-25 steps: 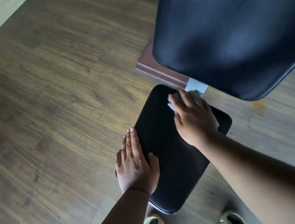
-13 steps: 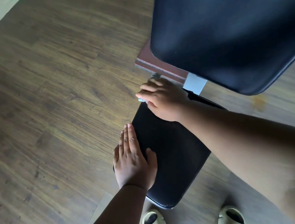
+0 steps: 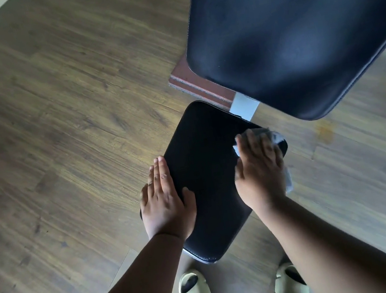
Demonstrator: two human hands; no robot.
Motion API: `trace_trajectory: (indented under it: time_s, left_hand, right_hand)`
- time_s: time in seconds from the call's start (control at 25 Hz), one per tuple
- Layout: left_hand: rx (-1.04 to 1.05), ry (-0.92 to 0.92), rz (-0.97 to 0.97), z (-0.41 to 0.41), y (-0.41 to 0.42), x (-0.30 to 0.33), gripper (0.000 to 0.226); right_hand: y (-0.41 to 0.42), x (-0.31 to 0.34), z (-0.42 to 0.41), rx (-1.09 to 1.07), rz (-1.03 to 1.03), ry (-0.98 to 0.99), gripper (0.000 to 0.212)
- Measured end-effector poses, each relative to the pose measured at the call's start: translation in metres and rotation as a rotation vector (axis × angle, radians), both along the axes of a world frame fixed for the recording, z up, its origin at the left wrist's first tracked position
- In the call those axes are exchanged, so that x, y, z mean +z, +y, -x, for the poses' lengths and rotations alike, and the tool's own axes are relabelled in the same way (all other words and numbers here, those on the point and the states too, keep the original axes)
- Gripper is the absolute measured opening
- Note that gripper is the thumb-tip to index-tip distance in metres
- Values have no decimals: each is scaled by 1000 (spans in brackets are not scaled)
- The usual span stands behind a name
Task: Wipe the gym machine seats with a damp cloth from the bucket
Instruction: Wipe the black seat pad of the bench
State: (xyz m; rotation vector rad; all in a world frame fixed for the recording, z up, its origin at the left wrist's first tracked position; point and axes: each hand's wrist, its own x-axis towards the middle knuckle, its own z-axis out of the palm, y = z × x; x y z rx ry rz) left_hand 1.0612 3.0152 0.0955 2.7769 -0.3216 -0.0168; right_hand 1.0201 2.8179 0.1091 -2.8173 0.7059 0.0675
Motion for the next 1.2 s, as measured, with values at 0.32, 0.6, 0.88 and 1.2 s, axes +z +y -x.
trace_trajectory:
  time_s: [0.32,0.6,0.88,1.2]
  left_hand:
    - [117,148,743,-3,14,13,69]
    - [200,222,381,-16,68,21,33]
    - [46,197,108,7,97,15,37]
    - [-186,-102,220,2,37,52,44]
  right_hand:
    - [52,5,-84,514,-42,-68,55]
    - [28,3,-20,909,23,-71,52]
    - [69,9,-43,510,-53,-71,53]
    - [59,40,-21,231,-975,-196,56]
